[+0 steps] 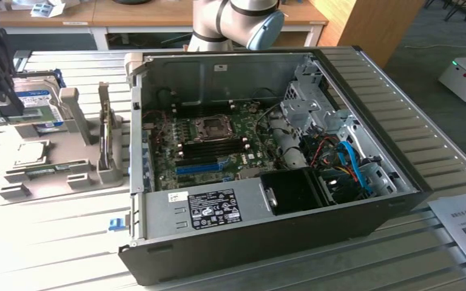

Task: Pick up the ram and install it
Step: 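Pick up the ram and move it above insertion slot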

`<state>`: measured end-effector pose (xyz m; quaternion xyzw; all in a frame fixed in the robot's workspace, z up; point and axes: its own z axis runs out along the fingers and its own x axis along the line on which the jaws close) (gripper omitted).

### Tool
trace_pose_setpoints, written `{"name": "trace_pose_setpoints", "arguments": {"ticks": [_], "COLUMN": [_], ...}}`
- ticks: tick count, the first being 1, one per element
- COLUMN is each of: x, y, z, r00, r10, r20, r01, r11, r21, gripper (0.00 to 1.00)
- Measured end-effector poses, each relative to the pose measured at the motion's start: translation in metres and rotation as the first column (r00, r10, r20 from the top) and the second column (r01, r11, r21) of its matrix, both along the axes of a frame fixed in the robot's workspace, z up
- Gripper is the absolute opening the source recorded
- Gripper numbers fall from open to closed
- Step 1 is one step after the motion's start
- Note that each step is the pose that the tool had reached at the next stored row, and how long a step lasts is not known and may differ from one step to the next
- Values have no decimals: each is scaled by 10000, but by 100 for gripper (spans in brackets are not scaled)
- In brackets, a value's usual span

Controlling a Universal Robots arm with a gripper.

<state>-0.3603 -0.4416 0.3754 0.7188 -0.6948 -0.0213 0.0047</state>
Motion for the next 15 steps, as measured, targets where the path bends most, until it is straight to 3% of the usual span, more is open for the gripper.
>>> {"name": "trace_pose_setpoints", "arguments": {"ticks": [15], "x": [12], "y": [0], "z": [147], "r00": [10000], "r10": [1], "r20": [0], "r01": [-1], "r11": [10000], "r21": [0], "gripper": [12]}}
